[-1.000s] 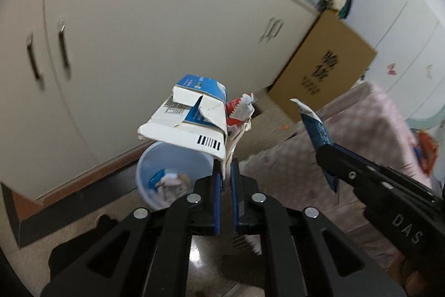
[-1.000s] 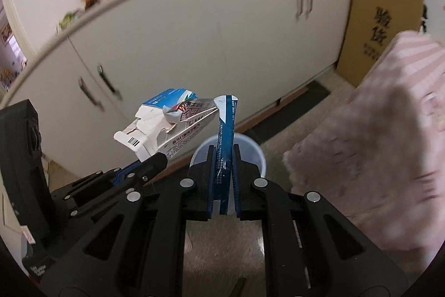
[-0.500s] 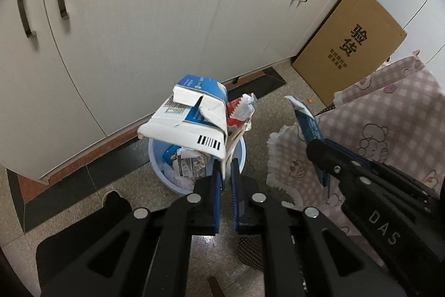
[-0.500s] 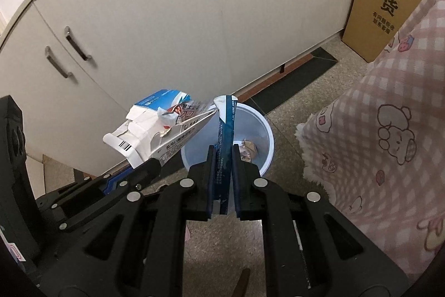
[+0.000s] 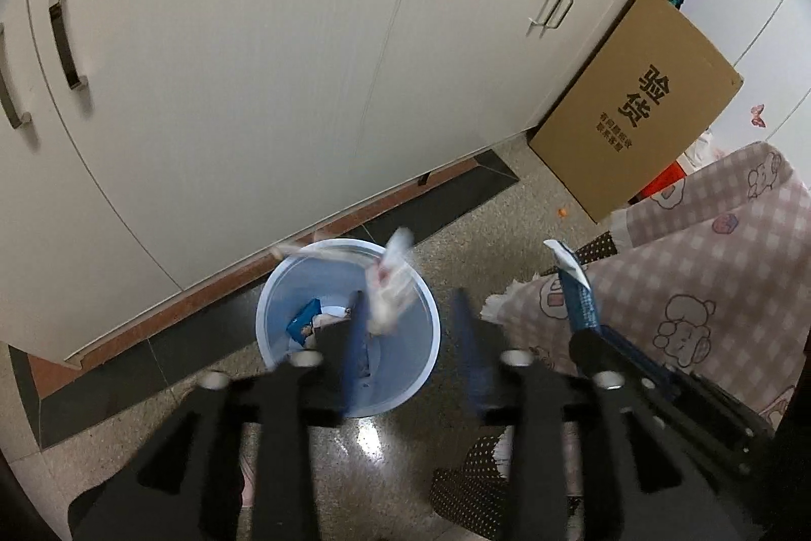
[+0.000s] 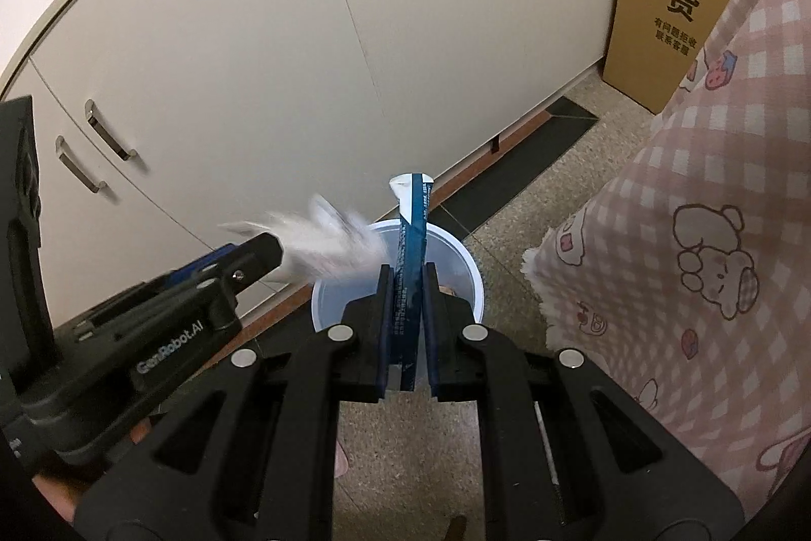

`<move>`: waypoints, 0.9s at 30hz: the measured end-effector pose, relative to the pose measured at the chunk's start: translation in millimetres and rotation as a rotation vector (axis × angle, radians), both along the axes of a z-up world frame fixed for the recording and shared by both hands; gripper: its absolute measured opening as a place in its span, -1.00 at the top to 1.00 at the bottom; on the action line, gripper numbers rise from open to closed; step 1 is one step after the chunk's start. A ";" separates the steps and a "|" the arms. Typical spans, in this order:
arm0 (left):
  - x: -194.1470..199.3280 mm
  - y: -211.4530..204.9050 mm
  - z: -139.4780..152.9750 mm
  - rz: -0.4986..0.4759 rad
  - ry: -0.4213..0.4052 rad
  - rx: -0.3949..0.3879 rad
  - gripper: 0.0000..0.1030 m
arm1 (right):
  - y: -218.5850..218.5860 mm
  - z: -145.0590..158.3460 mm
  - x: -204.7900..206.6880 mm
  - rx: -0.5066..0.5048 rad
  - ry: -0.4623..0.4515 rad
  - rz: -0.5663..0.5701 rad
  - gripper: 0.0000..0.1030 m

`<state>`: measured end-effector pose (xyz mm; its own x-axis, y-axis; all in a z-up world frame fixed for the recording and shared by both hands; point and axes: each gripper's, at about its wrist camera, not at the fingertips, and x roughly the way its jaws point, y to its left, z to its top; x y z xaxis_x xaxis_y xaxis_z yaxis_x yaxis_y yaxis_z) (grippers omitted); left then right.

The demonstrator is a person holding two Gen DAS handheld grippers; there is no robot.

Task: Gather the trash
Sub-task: 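Open the left gripper to drop the carton while the right releases the blue package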

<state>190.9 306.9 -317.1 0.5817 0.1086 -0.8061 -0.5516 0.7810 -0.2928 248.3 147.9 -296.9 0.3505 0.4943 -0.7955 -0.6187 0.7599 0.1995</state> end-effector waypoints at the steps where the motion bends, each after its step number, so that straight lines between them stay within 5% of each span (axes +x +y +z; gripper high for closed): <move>1: -0.9 -0.5 0.4 0.002 0.002 0.009 0.06 | 0.1 -0.3 -0.1 0.000 0.003 -0.001 0.78; 3: -2.7 -2.6 0.3 0.006 0.009 0.022 -0.10 | 0.1 -1.4 -1.0 -0.003 0.006 0.001 0.78; 21: -28.9 9.9 -10.7 0.069 0.054 -0.008 -0.27 | 11.3 -7.8 -14.5 -0.017 0.029 0.023 0.78; 27: -45.2 29.7 -16.6 0.142 0.054 -0.073 -0.29 | 27.4 -4.8 -11.3 -0.004 0.010 0.039 0.78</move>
<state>145.6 336.6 -333.7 0.5199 0.1266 -0.8448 -0.6716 0.6717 -0.3126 236.9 175.3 -301.7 0.3232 0.5040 -0.8010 -0.6463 0.7358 0.2022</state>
